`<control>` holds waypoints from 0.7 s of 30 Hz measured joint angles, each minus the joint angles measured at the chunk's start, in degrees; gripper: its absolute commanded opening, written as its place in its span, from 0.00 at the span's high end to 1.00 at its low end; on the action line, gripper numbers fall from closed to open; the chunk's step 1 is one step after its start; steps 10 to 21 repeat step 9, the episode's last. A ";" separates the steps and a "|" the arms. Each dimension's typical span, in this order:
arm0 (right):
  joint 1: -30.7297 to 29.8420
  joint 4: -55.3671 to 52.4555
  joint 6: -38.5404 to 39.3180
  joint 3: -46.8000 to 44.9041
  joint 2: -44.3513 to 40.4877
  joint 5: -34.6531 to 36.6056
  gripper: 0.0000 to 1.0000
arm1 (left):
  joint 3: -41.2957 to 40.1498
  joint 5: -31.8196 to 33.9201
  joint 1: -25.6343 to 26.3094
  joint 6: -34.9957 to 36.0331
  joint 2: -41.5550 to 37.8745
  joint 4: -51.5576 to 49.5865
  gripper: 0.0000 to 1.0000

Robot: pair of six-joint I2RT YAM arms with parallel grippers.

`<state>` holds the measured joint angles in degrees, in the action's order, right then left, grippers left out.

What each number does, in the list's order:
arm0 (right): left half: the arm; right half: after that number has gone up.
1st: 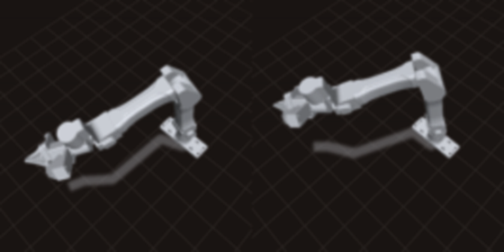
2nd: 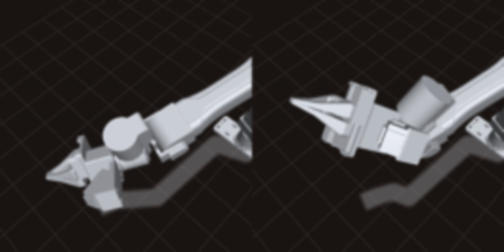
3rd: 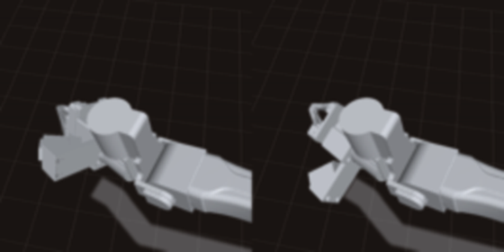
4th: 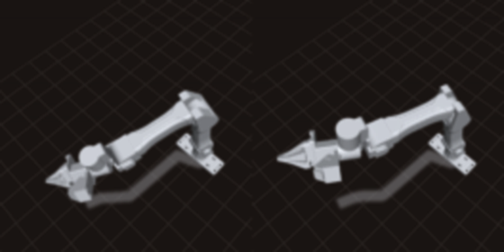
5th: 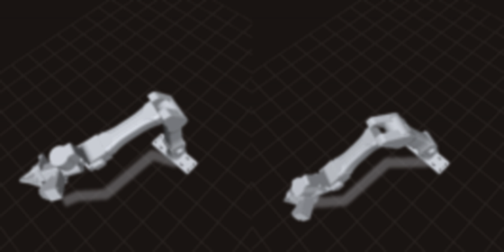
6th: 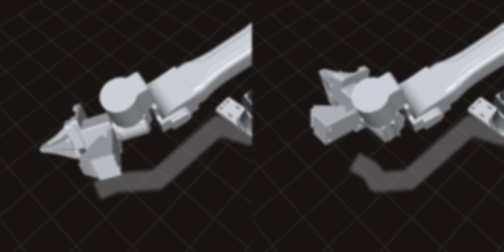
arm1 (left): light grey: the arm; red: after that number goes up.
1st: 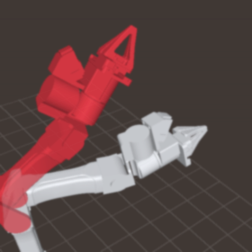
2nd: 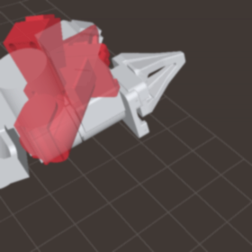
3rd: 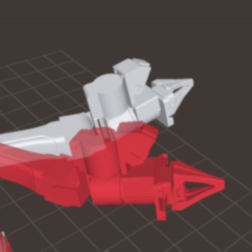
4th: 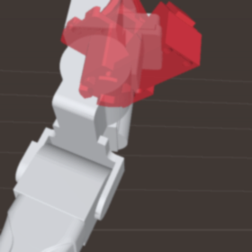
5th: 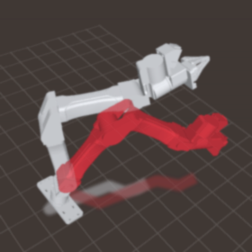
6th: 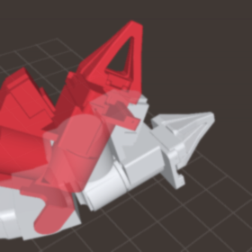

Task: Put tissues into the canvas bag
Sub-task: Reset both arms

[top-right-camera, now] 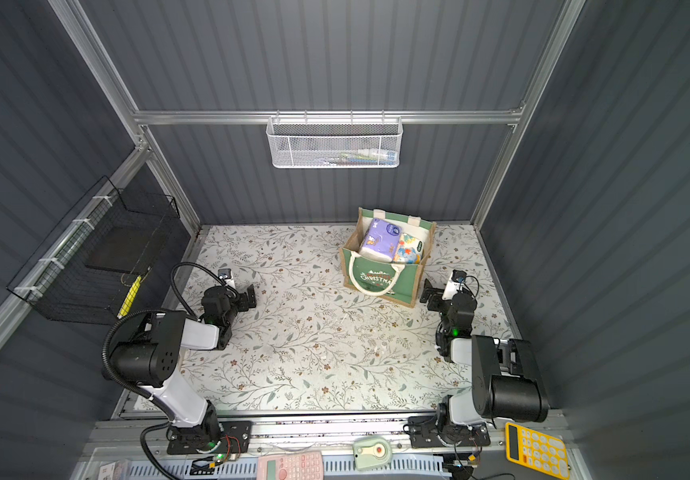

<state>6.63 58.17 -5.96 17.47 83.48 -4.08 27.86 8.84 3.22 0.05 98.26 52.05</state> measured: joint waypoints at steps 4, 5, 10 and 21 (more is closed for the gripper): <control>0.00 0.02 0.00 0.00 0.00 0.00 0.01 | 0.00 -0.15 0.00 0.00 0.00 -0.44 0.00; 0.00 0.02 0.00 0.00 0.00 -0.02 0.01 | 0.00 -0.17 0.00 0.00 0.00 -0.50 0.00; 0.00 0.00 0.00 0.00 0.02 0.00 0.01 | 0.00 -0.20 0.00 0.00 0.00 -0.70 0.00; 0.00 0.00 0.00 0.00 0.02 0.00 0.01 | 0.00 -0.20 0.00 0.00 0.00 -0.70 0.00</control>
